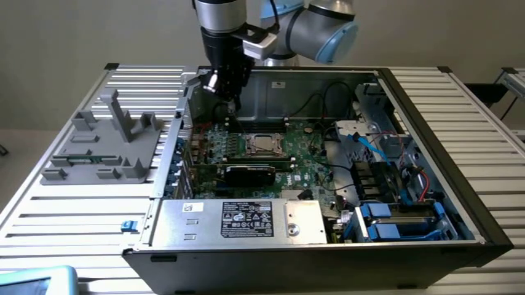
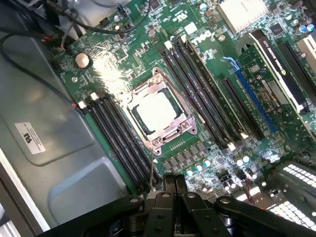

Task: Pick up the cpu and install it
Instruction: 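Close the cpu cover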

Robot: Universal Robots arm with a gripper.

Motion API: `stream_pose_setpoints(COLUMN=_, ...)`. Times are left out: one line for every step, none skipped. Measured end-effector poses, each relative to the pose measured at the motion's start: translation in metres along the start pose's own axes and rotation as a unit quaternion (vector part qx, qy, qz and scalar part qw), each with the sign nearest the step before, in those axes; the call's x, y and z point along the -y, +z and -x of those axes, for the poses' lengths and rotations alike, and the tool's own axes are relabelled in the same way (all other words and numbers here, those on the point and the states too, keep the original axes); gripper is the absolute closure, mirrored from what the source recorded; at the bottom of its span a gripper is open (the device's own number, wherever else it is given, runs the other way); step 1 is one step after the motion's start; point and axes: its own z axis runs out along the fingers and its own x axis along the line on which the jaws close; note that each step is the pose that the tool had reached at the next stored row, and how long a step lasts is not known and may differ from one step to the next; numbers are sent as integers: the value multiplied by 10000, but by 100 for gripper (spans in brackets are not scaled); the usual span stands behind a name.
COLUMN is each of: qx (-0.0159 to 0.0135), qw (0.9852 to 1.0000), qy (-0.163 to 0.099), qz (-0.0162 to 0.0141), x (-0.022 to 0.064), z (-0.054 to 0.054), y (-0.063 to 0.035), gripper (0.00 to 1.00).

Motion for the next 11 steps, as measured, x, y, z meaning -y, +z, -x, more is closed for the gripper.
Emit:
stream_pose_setpoints(qx=1, qw=10000, qy=68, qz=6, x=0, z=0, y=0, gripper=88)
stream_pose_setpoints(qx=2, qw=9999, qy=134, qz=11, x=0, z=0, y=1, gripper=88)
stream_pose_setpoints(qx=2, qw=9998, qy=188, qz=16, x=0, z=0, y=1, gripper=88)
stream_pose_setpoints(qx=2, qw=9998, qy=198, qz=16, x=0, z=0, y=1, gripper=88)
stream_pose_setpoints(qx=2, qw=9998, qy=199, qz=17, x=0, z=0, y=1, gripper=88)
stream_pose_setpoints(qx=2, qw=9998, qy=199, qz=17, x=0, z=0, y=1, gripper=88)
stream_pose_setpoints(qx=3, qw=9998, qy=206, qz=18, x=0, z=0, y=1, gripper=88)
stream_pose_setpoints(qx=3, qw=9997, qy=247, qz=22, x=1, z=0, y=2, gripper=88)
stream_pose_setpoints(qx=3, qw=9995, qy=310, qz=28, x=1, z=0, y=4, gripper=88)
stream_pose_setpoints(qx=3, qw=9992, qy=387, qz=34, x=1, z=0, y=7, gripper=88)
stream_pose_setpoints(qx=3, qw=9989, qy=471, qz=41, x=1, z=1, y=11, gripper=88)
